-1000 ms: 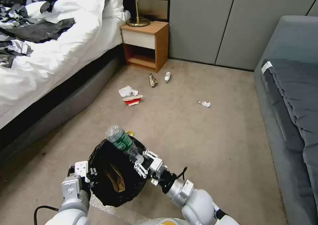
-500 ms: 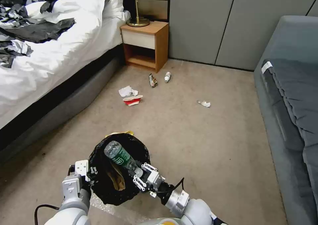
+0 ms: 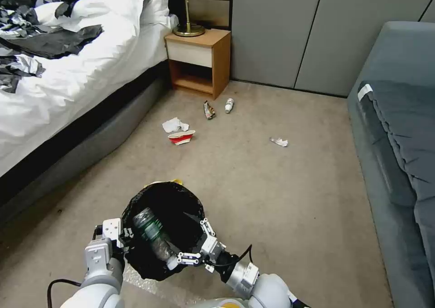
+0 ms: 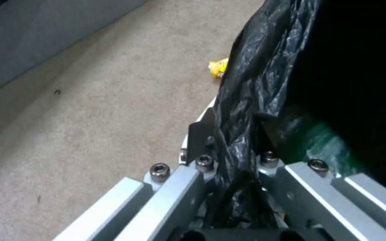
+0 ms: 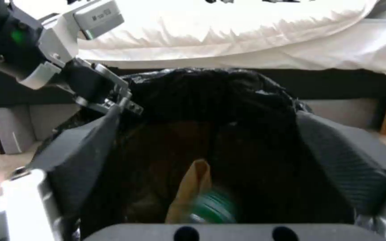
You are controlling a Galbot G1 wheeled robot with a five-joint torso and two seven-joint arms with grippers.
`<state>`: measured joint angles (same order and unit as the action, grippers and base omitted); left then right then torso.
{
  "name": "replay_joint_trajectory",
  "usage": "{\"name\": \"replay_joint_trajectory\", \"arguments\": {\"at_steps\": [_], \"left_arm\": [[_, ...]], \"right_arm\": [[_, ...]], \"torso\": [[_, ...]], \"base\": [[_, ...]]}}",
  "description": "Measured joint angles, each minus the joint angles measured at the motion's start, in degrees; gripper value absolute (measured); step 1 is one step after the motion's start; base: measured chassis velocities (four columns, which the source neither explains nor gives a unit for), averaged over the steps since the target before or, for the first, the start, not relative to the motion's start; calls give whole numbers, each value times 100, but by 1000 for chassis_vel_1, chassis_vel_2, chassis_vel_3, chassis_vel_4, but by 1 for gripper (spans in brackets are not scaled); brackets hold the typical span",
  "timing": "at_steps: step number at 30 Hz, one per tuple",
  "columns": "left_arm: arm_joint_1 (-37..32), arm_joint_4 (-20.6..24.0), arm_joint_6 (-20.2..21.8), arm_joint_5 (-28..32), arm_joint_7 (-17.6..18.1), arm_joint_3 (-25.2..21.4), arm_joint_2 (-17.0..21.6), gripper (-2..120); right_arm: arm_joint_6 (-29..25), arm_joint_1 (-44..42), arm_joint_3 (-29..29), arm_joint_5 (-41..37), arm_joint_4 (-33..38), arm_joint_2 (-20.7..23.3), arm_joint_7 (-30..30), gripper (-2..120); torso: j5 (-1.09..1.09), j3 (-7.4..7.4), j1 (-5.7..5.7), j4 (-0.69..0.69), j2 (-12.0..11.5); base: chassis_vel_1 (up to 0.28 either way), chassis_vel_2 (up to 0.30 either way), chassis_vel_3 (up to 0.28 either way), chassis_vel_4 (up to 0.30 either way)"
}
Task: Pick up the trash bin, then pick up the garbage from the floor and place it into the trash bin.
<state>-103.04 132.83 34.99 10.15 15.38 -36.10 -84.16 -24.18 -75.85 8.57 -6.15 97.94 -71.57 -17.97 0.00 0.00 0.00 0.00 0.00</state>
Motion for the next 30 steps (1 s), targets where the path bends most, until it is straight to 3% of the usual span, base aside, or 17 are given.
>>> {"name": "replay_joint_trajectory", "arguments": {"at_steps": [19, 30], "left_arm": [[-2, -2, 0, 1, -4, 1, 1, 1], [0, -51, -1, -13, -8, -1, 7, 1]], "right_arm": [[20, 9, -21, 17, 185, 28, 10, 100], [263, 226, -187, -121, 989, -10, 258, 100]], "torso": [[0, 0, 1, 0, 0], [0, 0, 0, 0, 0]], "base": [[0, 0, 0, 0], [0, 0, 0, 0]]}}
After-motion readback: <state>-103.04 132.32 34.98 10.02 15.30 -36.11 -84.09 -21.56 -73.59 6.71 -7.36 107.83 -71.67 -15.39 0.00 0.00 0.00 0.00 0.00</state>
